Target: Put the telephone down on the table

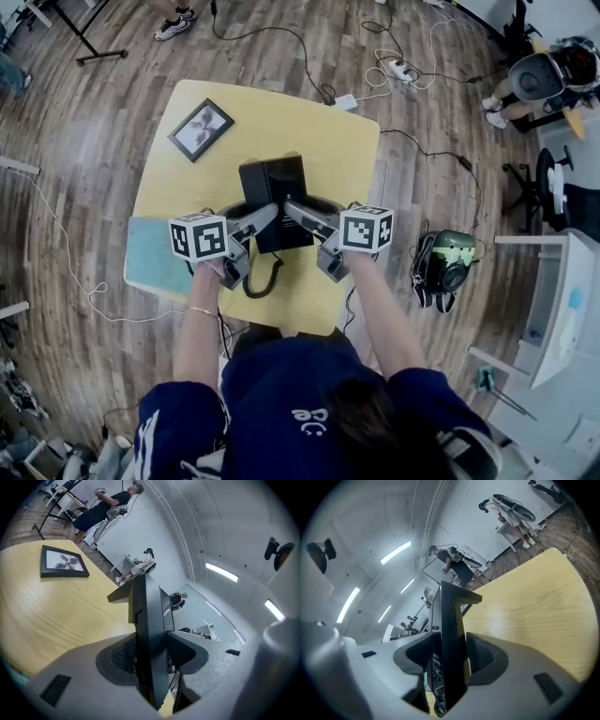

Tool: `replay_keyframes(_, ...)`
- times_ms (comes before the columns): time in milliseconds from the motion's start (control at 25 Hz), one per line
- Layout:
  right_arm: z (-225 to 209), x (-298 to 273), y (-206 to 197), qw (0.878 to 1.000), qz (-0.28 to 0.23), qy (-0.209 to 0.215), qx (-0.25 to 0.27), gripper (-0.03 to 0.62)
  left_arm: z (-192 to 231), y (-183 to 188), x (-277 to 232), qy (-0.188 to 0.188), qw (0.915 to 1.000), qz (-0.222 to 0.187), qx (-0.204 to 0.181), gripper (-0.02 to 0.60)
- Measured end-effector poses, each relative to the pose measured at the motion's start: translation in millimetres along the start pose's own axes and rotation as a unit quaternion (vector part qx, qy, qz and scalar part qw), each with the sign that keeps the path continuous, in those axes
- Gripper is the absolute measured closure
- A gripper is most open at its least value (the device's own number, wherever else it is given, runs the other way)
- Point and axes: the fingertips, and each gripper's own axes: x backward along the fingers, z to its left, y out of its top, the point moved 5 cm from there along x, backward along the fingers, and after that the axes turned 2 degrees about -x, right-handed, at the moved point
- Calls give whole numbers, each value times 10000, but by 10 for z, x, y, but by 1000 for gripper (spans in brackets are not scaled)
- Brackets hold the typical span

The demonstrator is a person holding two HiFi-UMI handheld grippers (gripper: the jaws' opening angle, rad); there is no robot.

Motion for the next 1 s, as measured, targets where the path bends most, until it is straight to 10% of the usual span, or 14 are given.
replay_keyframes(1000, -564, -390, 78, 9989, 352, -296, -131, 362, 579, 64, -336, 212, 9990, 287, 270, 383)
